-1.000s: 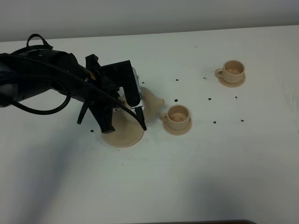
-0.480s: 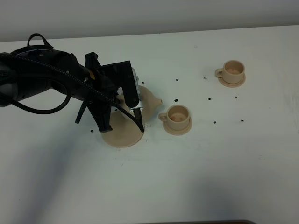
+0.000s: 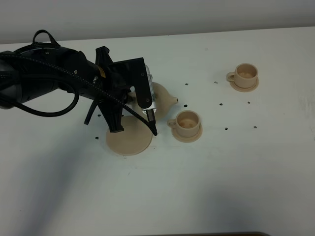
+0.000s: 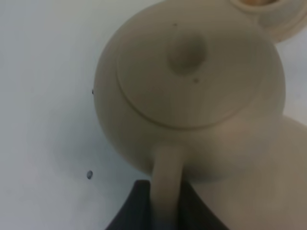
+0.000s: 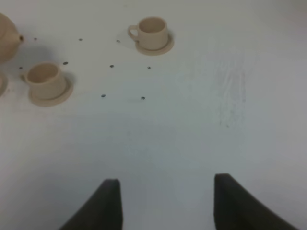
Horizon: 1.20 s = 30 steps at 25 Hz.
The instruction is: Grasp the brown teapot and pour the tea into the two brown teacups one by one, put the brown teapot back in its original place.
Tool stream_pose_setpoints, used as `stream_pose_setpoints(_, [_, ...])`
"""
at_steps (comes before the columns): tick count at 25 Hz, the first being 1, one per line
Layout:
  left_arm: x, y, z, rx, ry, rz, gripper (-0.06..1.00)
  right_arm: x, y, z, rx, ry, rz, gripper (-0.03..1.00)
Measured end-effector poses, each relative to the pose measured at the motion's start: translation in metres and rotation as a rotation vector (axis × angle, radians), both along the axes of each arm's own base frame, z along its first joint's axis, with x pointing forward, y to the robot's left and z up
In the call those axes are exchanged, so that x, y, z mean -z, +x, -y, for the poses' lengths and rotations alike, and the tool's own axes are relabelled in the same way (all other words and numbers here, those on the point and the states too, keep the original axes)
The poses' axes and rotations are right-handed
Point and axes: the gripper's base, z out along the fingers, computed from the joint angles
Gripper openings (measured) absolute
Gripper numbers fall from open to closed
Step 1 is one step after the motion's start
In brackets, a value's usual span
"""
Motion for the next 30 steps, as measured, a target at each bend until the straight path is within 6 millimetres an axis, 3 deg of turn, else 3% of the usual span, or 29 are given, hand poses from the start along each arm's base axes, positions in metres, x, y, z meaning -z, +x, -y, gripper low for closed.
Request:
stream_pose_setpoints(11, [-0.004, 0.002, 0.003, 0.030, 0.034, 0.015, 0.13, 0.000, 0.000, 0.000, 0.000, 0.000, 0.000, 0.42])
stream_pose_setpoints(21, [0.013, 0.006, 0.012, 0.064, 0.066, 0.005, 0.13, 0.000, 0.000, 0.000, 0.000, 0.000, 0.000, 0.42])
stream_pose_setpoints(30, [0.012, 0.012, 0.015, 0.074, 0.074, 0.023, 0.13, 0.000, 0.000, 0.000, 0.000, 0.000, 0.000, 0.42])
